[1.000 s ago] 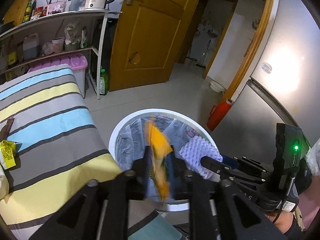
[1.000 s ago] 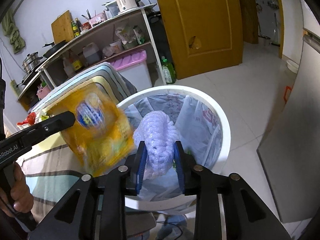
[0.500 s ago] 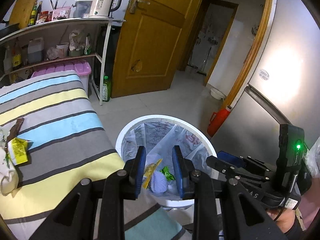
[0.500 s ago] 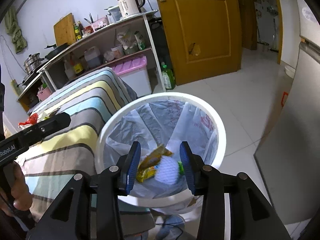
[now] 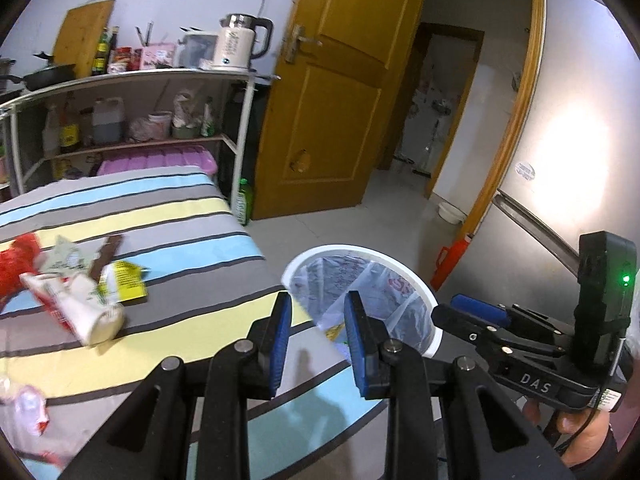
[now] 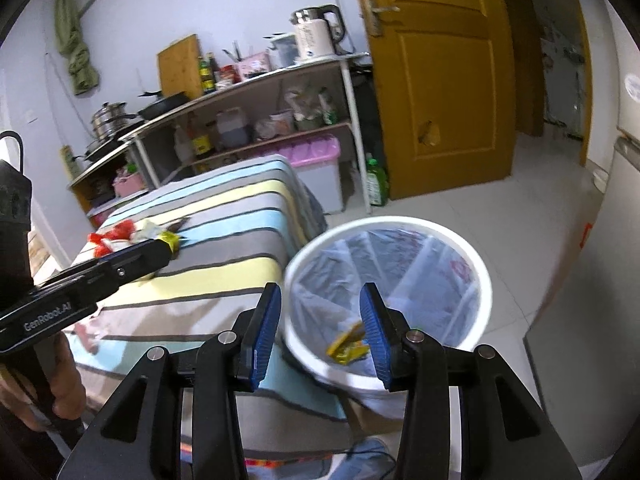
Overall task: Collect trash
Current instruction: 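Return to the table and grasp the clear plastic cup with the left tool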
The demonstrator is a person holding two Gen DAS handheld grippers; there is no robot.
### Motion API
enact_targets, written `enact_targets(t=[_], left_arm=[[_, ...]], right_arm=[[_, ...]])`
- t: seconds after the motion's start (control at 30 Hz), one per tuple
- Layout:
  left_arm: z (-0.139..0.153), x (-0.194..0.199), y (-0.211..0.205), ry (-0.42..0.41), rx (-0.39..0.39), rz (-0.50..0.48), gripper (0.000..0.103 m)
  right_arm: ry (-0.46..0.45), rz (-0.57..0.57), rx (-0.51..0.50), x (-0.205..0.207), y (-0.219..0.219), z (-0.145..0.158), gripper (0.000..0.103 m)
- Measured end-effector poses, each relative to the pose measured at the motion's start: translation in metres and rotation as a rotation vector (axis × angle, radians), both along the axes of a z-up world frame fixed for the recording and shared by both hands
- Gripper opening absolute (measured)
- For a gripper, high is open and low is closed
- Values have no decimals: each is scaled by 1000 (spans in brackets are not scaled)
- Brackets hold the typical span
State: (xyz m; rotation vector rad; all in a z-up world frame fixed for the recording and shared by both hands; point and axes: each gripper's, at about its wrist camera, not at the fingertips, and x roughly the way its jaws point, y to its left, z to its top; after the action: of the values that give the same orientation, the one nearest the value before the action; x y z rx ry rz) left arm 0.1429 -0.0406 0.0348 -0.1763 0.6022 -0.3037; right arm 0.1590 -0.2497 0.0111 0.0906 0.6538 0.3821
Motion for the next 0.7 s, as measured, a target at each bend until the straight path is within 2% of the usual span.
enact_targets(t=[0.33, 0.7], left_arm=[[3, -42, 42, -39, 18, 100, 28], [-2, -85, 88, -71, 62, 220, 28]], right_arm=[[-55, 97, -19, -29, 43, 13, 42], [-66, 216, -12, -49, 86, 16, 42]])
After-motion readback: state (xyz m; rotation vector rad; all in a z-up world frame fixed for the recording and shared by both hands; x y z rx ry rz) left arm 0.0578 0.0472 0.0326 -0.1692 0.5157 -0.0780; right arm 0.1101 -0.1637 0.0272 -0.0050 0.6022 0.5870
